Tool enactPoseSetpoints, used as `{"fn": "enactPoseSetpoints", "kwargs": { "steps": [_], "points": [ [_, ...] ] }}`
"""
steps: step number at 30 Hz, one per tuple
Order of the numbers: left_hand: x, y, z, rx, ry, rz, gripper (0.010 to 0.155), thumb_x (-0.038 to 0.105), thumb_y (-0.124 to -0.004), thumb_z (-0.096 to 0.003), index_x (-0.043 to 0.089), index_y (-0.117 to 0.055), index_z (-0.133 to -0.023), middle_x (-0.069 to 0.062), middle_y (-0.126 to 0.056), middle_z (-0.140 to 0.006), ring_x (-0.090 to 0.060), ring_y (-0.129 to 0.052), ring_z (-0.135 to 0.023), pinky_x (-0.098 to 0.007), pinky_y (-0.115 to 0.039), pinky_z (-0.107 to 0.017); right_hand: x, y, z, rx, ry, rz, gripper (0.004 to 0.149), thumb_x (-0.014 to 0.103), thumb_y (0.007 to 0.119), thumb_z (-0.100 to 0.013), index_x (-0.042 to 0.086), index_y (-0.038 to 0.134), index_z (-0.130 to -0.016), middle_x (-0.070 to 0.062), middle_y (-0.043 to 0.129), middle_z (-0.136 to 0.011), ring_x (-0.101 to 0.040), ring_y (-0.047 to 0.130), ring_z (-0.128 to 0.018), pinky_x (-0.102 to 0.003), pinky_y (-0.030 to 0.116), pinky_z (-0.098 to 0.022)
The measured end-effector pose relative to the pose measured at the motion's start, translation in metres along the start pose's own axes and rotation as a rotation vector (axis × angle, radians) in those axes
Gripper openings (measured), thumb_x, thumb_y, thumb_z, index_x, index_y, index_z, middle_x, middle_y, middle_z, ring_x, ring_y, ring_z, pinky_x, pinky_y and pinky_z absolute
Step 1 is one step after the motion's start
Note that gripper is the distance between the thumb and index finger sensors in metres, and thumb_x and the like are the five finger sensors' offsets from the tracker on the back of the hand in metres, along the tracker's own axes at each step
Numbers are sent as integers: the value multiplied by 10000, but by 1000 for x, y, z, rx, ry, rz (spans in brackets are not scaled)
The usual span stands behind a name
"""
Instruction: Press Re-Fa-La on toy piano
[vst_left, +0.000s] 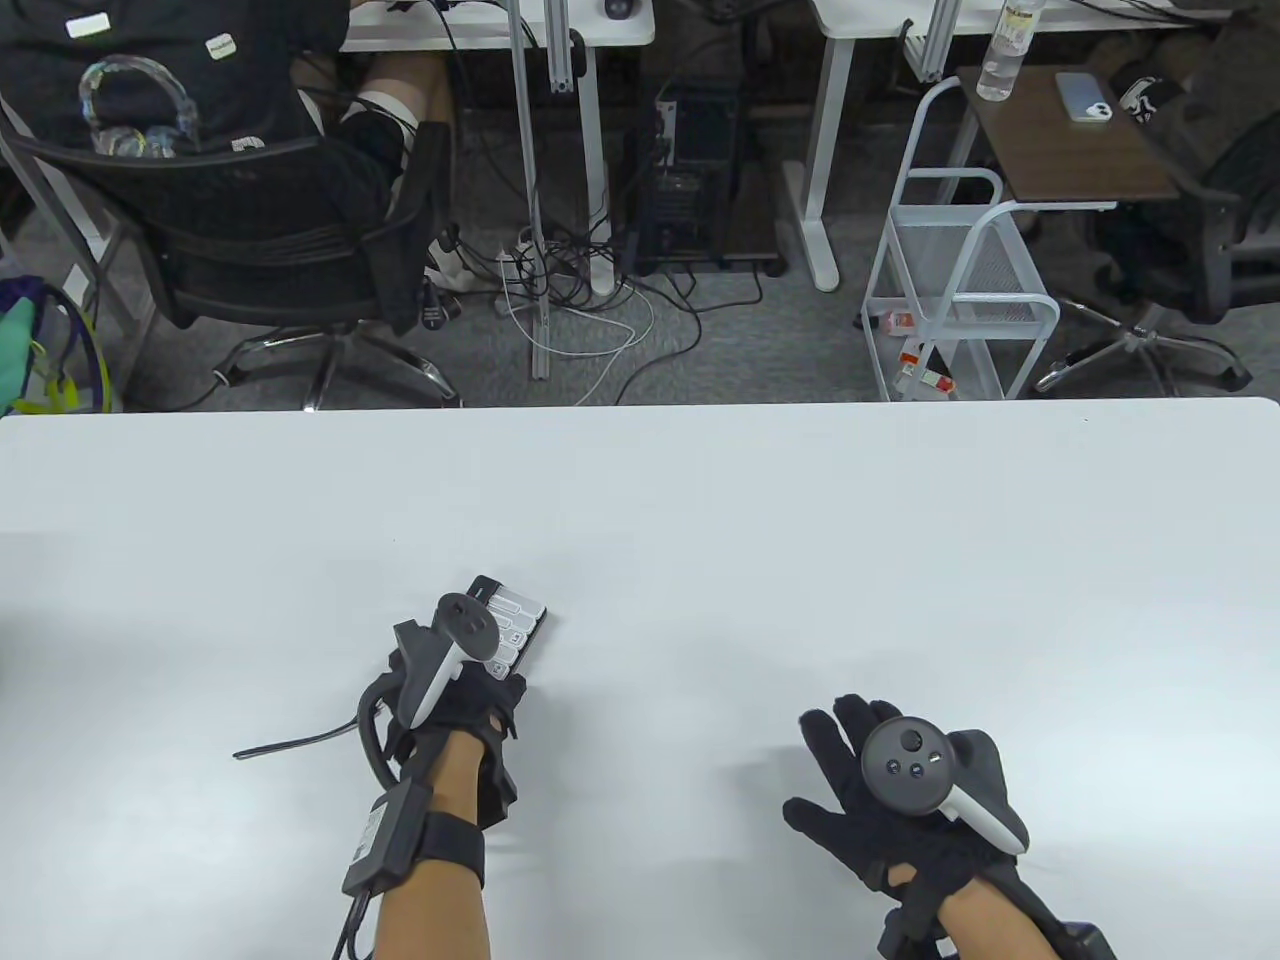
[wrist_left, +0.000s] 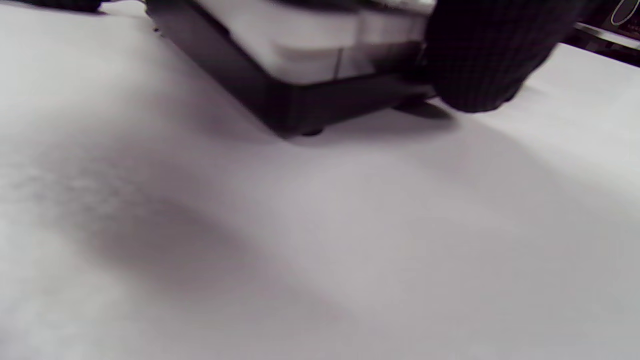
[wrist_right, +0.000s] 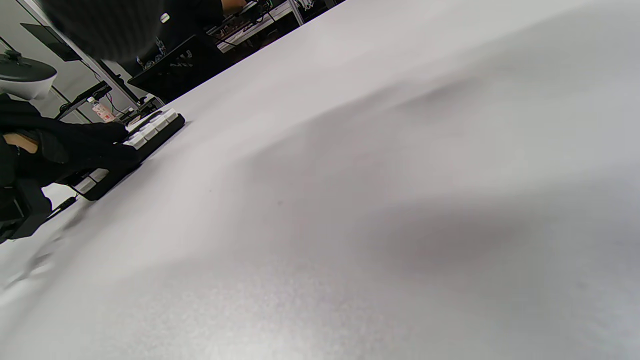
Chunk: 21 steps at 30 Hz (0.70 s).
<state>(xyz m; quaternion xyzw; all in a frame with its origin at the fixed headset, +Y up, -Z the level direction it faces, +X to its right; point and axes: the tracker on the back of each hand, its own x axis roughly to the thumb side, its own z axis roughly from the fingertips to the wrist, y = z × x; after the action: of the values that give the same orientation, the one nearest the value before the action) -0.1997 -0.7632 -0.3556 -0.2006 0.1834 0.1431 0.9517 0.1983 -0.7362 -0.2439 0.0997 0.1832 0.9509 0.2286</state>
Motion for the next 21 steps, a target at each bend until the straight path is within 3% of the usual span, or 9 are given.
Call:
{"fn": "enactPoseSetpoints", "kwargs": {
  "steps": [11,21],
  "points": [
    [-2,7,7,63,-49,36,993,538,-840,-444,166,-175,-1080,-219,-261,-1137,-505,-389,-1019,-679,-363,-741,0,-1,1,6,8,-6,829,594,685,-419,243,282,-1052,-124,85,-1114,-489,73,-1027,-683,180,-692],
    [7,24,34,26,-277,26,988,515,-847,-446,178,-170,-1081,-196,-236,-1147,-491,-356,-1038,-675,-317,-751,1,-2,1,11,16,-11,830,594,685,-419,243,280,-1052,-124,86,-1114,-489,77,-1028,-683,181,-692]
  ]
}}
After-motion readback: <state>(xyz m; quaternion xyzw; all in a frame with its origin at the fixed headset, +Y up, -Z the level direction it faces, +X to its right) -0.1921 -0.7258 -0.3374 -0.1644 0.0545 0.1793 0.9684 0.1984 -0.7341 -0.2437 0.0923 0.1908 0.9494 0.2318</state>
